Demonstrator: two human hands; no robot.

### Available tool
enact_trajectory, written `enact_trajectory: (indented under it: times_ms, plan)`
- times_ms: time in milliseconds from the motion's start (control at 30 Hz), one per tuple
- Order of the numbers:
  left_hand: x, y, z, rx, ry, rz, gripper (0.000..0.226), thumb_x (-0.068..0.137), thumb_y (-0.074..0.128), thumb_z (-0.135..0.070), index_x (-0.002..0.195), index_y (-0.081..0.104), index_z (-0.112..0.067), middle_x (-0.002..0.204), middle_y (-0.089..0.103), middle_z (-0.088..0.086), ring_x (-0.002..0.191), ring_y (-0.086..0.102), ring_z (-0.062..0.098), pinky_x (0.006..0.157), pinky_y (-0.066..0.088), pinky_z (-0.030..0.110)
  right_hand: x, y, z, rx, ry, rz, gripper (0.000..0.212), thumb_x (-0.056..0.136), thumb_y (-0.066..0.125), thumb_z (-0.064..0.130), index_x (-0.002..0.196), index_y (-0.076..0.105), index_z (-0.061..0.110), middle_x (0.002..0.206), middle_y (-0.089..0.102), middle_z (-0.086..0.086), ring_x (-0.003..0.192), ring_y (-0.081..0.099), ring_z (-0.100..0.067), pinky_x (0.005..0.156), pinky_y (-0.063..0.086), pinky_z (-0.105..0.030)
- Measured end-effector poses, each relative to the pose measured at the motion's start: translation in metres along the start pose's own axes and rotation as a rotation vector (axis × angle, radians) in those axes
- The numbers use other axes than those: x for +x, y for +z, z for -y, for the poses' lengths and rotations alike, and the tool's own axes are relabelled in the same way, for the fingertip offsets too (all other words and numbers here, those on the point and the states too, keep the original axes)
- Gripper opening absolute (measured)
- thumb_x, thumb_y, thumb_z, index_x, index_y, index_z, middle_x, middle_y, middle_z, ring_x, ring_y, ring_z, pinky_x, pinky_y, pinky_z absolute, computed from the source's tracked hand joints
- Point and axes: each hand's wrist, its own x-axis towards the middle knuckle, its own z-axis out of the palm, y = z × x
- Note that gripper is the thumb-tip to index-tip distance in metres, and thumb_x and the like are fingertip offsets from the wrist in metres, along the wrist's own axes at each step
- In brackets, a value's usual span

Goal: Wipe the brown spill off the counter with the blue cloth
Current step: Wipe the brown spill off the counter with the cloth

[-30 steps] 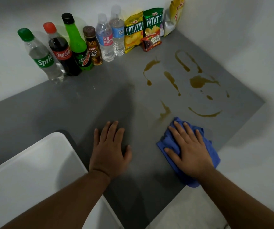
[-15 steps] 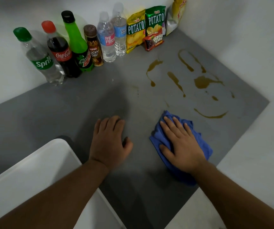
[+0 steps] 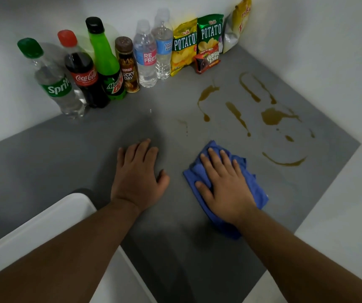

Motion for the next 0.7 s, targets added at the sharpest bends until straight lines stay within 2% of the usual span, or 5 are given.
enact_trajectory:
  times_ms: [133,400,467,633,700]
  plan:
    - [-0.001,0.001,-0.003,0.000,-0.008,-0.008,0.062,0.081,0.056,-0.046,0.134,0.056,-0.014,0.150,0.051,0.011,0.135,0.047,0.037,0.118,0.031,0.065,-0.029,-0.002,-0.035,0.002,-0.080,0.032,0.088,0.094,0.028,0.085,0.163,-0.004,0.042,0.172,-0.010,0.015,0.158,-0.019,-0.022,0.128,0.004,-0.056]
    - [0.000,-0.003,-0.005,0.013,-0.017,0.020,0.063,0.083,0.057,-0.045,0.137,0.054,-0.014,0.151,0.050,0.012,0.138,0.046,0.036,0.118,0.032,0.064,0.044,-0.005,0.000,-0.025,0.303,-0.052,0.101,0.087,0.007,0.092,0.165,0.001,0.028,0.174,-0.001,-0.001,0.159,-0.004,-0.033,0.127,0.004,-0.059]
    - [0.000,-0.004,-0.004,0.010,-0.019,0.018,0.064,0.083,0.053,-0.047,0.137,0.053,-0.014,0.151,0.050,0.012,0.137,0.047,0.035,0.118,0.033,0.063,0.048,-0.002,0.009,-0.012,0.260,-0.067,0.096,0.090,0.006,0.089,0.165,0.002,0.030,0.174,-0.003,-0.001,0.159,-0.007,-0.031,0.127,0.002,-0.057]
    - [0.001,-0.005,-0.003,0.003,-0.028,0.026,0.064,0.081,0.058,-0.047,0.135,0.057,-0.014,0.151,0.052,0.011,0.132,0.050,0.036,0.118,0.034,0.061,0.013,0.000,-0.023,-0.022,-0.122,-0.023,0.076,0.098,0.022,0.081,0.163,0.002,0.046,0.174,-0.010,0.009,0.158,-0.020,-0.024,0.127,0.005,-0.060]
    - [0.003,-0.006,-0.002,0.000,-0.023,0.023,0.063,0.079,0.059,-0.047,0.132,0.059,-0.014,0.147,0.055,0.011,0.127,0.052,0.036,0.115,0.038,0.060,0.010,-0.004,-0.038,-0.075,-0.134,0.008,0.079,0.096,0.022,0.083,0.162,-0.001,0.048,0.173,-0.011,0.012,0.158,-0.020,-0.023,0.127,0.007,-0.061]
